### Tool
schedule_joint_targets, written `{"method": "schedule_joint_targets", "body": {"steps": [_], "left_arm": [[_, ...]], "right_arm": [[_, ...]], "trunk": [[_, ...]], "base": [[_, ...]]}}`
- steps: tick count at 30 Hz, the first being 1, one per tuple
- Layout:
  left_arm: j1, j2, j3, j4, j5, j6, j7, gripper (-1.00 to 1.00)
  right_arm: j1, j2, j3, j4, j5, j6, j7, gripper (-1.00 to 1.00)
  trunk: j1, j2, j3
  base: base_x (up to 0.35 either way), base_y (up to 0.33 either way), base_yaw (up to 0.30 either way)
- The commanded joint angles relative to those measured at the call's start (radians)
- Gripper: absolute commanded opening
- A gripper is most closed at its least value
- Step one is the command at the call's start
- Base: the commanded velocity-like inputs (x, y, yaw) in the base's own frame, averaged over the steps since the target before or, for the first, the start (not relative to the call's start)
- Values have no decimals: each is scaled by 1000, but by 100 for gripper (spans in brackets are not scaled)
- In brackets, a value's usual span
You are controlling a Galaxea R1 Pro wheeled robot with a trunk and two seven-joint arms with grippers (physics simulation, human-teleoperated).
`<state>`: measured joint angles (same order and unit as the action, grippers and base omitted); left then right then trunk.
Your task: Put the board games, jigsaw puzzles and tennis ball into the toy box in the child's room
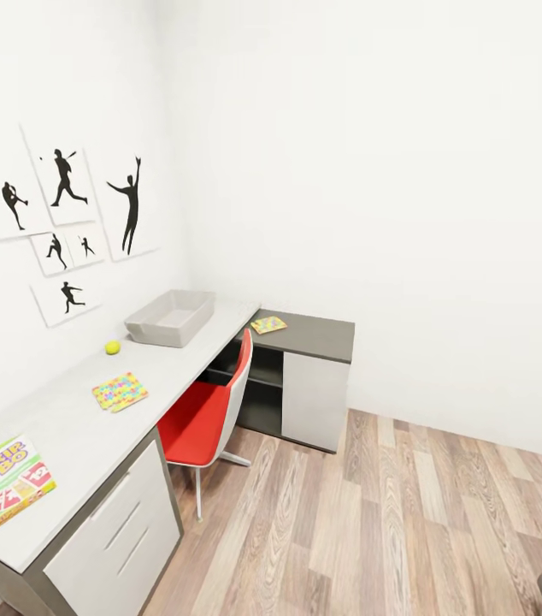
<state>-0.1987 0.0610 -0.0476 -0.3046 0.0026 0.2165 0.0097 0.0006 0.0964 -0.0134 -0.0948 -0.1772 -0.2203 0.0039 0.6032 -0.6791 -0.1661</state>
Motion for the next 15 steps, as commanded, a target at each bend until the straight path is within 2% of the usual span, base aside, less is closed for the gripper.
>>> {"method": "schedule_joint_targets", "body": {"steps": [1, 3, 7, 11, 12, 15], "left_arm": [[-12, 1, -4, -16, 1, 28, -1, 100], [-37, 0, -4, -53, 5, 81, -5, 100], [-66, -1, -2, -94, 8, 138, -8, 100], [-109, -3, -1, -140, 10, 199, -9, 100], [-131, -3, 0, -156, 11, 226, -10, 100], [-170, -2, 0, -173, 11, 271, -14, 100]], "right_arm": [[0, 5, -2, -8, -6, -5, 0, 100], [-3, 11, -3, -29, -7, -7, -1, 100], [-24, 13, -3, -69, -20, 20, -1, 100], [-90, 11, -3, -130, -66, 141, -2, 100], [-127, 7, -3, -157, -89, 212, -3, 100], [-187, -5, -3, -196, -123, 327, -4, 100]], "trunk": [[-4, 6, 2], [-11, 20, 8], [-27, 48, 20], [-42, 76, 33], [-46, 83, 36], [-57, 104, 45]], "base": [[0, 0, 0], [0, 0, 0], [0, 0, 0], [0, 0, 0], [0, 0, 0], [0, 0, 0]]}}
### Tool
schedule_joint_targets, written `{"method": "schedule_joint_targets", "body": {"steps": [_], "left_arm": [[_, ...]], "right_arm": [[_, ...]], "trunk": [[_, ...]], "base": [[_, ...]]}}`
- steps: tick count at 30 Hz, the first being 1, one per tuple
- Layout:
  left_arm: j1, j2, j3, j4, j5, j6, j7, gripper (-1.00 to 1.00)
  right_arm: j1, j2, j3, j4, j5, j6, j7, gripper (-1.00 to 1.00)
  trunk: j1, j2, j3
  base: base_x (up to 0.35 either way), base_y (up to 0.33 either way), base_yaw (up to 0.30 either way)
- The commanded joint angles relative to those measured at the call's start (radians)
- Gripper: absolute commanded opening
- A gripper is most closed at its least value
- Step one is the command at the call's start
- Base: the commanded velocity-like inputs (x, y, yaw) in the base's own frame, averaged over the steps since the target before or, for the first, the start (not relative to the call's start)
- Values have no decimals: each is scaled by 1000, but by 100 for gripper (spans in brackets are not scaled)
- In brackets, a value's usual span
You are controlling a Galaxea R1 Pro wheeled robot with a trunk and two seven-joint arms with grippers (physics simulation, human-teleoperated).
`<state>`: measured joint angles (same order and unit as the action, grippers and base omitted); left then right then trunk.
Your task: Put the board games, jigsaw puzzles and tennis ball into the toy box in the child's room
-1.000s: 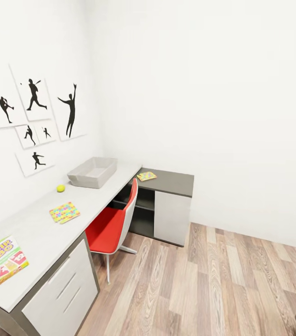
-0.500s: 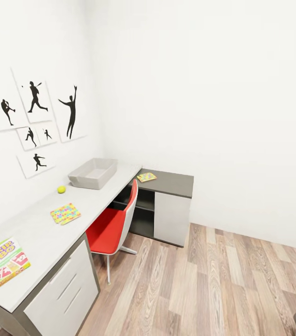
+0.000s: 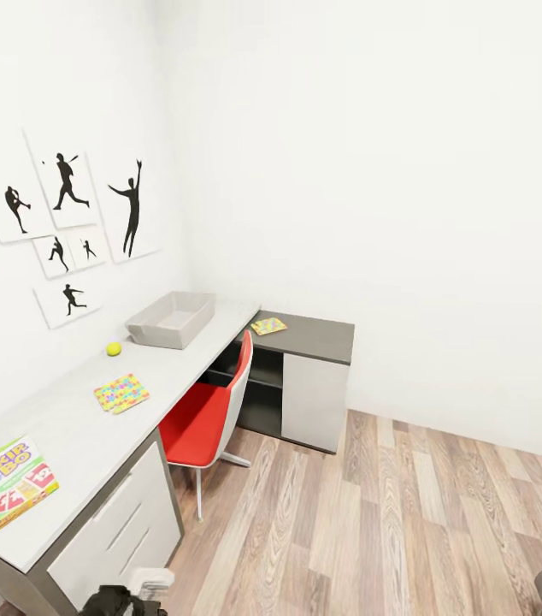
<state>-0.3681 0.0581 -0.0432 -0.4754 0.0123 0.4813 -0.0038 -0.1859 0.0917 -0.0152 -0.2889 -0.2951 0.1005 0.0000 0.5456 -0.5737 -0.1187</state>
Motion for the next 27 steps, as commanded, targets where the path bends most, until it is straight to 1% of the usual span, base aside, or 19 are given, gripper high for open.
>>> {"method": "schedule_joint_targets", "body": {"steps": [1, 2, 6, 8, 11, 12, 15, 18, 24, 25, 26, 27], "left_arm": [[-16, 1, -4, -6, 1, 22, -3, 100], [-49, 3, -3, -11, 1, 53, -9, 100], [-108, 5, -2, -16, 2, 101, -30, 100], [-146, 7, 2, -19, 2, 126, -65, 100], [-167, 8, 8, -19, 1, 134, -98, 100], [-177, 8, 12, -20, 1, 137, -119, 100], [-192, 8, 16, -26, 0, 143, -147, 100], [-203, 7, 18, -31, 0, 146, -159, 100], [-210, 7, 19, -41, 1, 162, -176, 100], [-211, 8, 19, -44, 1, 170, -183, 100], [-212, 8, 19, -55, 1, 185, -202, 100], [-212, 8, 18, -58, 1, 188, -208, 100]], "right_arm": [[-21, -6, -2, -14, -14, 44, 0, 100], [-57, -18, -2, -36, -28, 113, -1, 100], [-122, -41, -5, -77, -48, 215, -3, 100], [-178, -53, -23, -105, -61, 267, -7, 100], [-207, -57, -40, -114, -66, 285, -15, 100], [-218, -59, -48, -118, -68, 292, -26, 100], [-229, -62, -56, -122, -69, 297, -59, 100], [-232, -64, -58, -124, -70, 296, -85, 100], [-225, -65, -60, -126, -70, 278, -95, 100], [-224, -65, -60, -127, -70, 269, -96, 100], [-223, -66, -60, -124, -70, 245, -96, 100], [-223, -66, -60, -123, -70, 239, -96, 100]], "trunk": [[-4, 6, 1], [-7, 13, 4], [-23, 41, 17], [-30, 55, 23], [-42, 76, 32], [-46, 83, 36], [-57, 104, 45], [-69, 125, 54], [-92, 167, 73], [-96, 174, 76], [-96, 174, 76], [-96, 174, 76]], "base": [[0, 0, 0], [0, 0, 0], [0, 0, 0], [0, 0, 0], [0, 0, 0], [0, 0, 0], [0, 0, 0], [0, 0, 0], [0, 0, 0], [0, 0, 0], [0, 0, 0], [0, 0, 0]]}}
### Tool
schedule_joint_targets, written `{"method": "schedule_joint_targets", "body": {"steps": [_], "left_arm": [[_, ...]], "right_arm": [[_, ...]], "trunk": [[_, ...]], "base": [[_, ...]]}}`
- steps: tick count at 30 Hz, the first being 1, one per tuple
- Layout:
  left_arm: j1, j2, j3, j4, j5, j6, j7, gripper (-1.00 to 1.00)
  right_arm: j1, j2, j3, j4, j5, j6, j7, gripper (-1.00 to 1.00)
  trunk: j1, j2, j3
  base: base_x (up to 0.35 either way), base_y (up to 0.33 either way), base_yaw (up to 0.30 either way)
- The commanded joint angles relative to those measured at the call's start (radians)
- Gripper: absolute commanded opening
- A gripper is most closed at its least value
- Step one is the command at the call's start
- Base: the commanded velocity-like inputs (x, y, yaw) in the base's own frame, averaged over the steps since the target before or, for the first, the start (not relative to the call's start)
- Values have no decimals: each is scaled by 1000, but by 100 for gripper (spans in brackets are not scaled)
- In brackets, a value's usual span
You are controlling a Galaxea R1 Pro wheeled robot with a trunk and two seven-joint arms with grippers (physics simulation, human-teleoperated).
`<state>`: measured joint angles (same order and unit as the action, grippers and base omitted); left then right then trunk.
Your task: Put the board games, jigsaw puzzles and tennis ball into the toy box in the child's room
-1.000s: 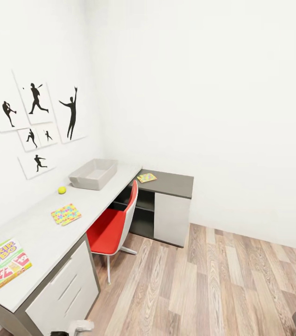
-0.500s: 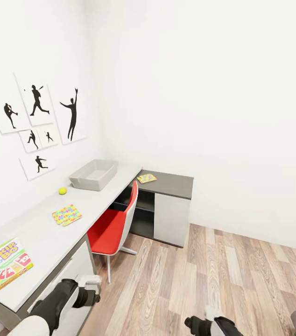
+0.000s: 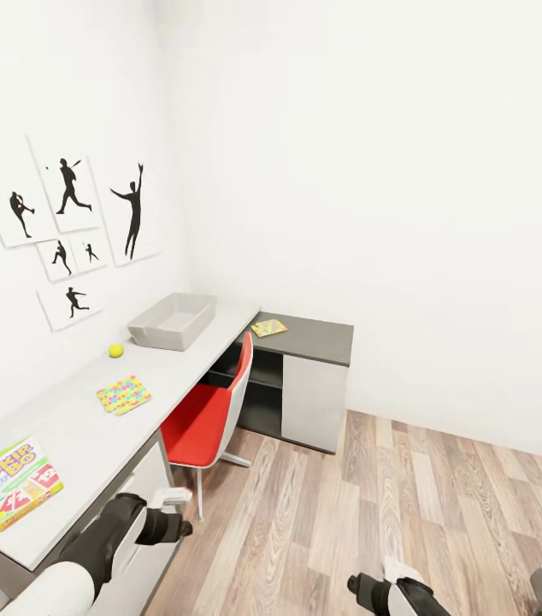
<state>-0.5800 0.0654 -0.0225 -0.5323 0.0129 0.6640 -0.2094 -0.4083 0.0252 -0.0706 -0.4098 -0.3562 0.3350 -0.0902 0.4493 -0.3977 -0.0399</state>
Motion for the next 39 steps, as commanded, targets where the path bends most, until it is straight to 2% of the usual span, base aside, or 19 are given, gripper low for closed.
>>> {"method": "schedule_joint_targets", "body": {"steps": [1, 8, 14, 22, 39], "left_arm": [[-1, 1, -3, -6, 1, 12, -16, 100], [-1, 1, -4, -14, 0, 31, -75, 100], [-1, 1, -4, -15, 0, 34, -93, 100], [-1, -3, -7, -15, -1, 35, -125, 100], [-1, -1, -7, -15, -1, 35, -137, 100]], "right_arm": [[0, 1, -4, -2, -9, -4, -6, 100], [-3, 3, -5, 0, -10, -27, -9, 100], [-4, 3, -6, 2, -11, -58, -9, 100], [-5, -5, -25, 16, -13, -99, -8, 100], [-5, -6, -29, 24, -13, -109, -7, 100]], "trunk": [[1, -2, -2], [1, -2, -2], [1, -2, -2], [1, -2, -2], [1, -2, -2]], "base": [[0, 0, 0], [0, 0, 0], [0, 0, -77], [0, 0, -246], [0, 0, -276]]}}
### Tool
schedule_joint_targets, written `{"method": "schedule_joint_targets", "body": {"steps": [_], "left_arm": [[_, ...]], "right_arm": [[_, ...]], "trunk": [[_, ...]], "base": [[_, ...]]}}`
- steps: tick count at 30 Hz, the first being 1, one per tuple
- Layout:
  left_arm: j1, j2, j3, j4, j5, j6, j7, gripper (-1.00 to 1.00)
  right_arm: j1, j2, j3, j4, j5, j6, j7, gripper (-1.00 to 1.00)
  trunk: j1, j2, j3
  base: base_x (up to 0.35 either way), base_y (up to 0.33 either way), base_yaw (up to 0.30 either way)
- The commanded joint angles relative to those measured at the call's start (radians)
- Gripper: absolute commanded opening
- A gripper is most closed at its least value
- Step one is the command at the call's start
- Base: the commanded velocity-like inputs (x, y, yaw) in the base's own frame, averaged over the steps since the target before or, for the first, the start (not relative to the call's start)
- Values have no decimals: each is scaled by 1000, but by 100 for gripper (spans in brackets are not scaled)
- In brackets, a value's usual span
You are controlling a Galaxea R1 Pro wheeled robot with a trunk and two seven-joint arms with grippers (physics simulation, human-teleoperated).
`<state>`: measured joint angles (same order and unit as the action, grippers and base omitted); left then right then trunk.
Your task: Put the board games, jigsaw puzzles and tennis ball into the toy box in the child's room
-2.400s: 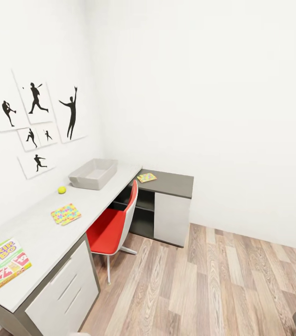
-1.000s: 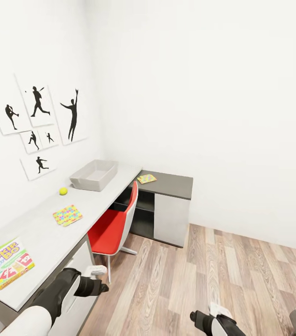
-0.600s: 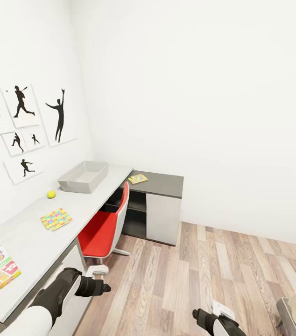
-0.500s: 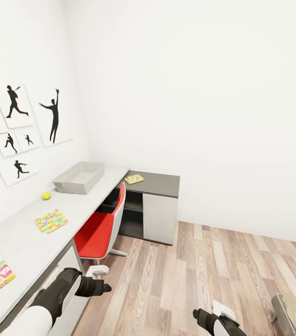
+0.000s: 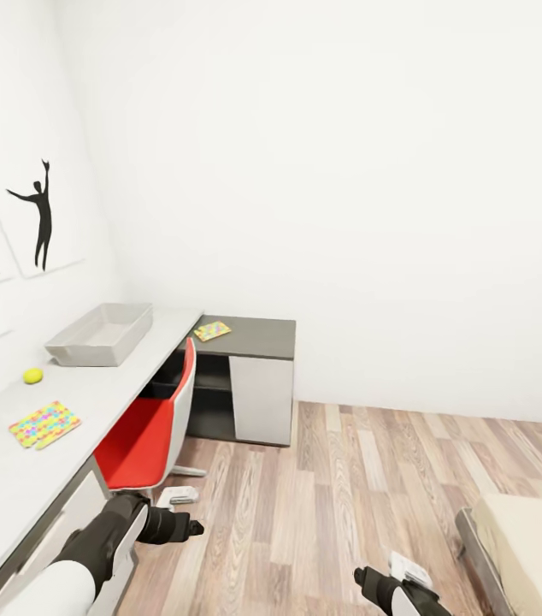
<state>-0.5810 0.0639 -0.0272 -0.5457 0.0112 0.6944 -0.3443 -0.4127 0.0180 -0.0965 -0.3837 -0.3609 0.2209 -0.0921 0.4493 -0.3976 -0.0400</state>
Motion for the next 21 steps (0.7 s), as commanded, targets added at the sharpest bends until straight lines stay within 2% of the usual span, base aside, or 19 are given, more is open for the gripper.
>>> {"method": "schedule_joint_targets", "body": {"steps": [1, 16, 19, 21], "left_arm": [[0, 1, -3, -2, 1, 5, -2, 100], [0, 4, 0, -6, 2, 7, -5, 100], [0, 7, 1, -34, 3, 31, -43, 100], [0, 18, 1, -67, 3, 73, -112, 100]], "right_arm": [[-1, 1, -3, -2, -9, 5, -5, 100], [-1, 1, -3, -1, -9, 8, -7, 100], [-1, 2, -3, -1, -9, 8, -8, 100], [-1, 2, -3, -1, -9, 8, -8, 100]], "trunk": [[1, -2, -2], [1, -2, -2], [1, -2, -2], [1, -2, -2]], "base": [[0, 0, -278], [0, 0, -278], [0, 0, -278], [0, 0, -278]]}}
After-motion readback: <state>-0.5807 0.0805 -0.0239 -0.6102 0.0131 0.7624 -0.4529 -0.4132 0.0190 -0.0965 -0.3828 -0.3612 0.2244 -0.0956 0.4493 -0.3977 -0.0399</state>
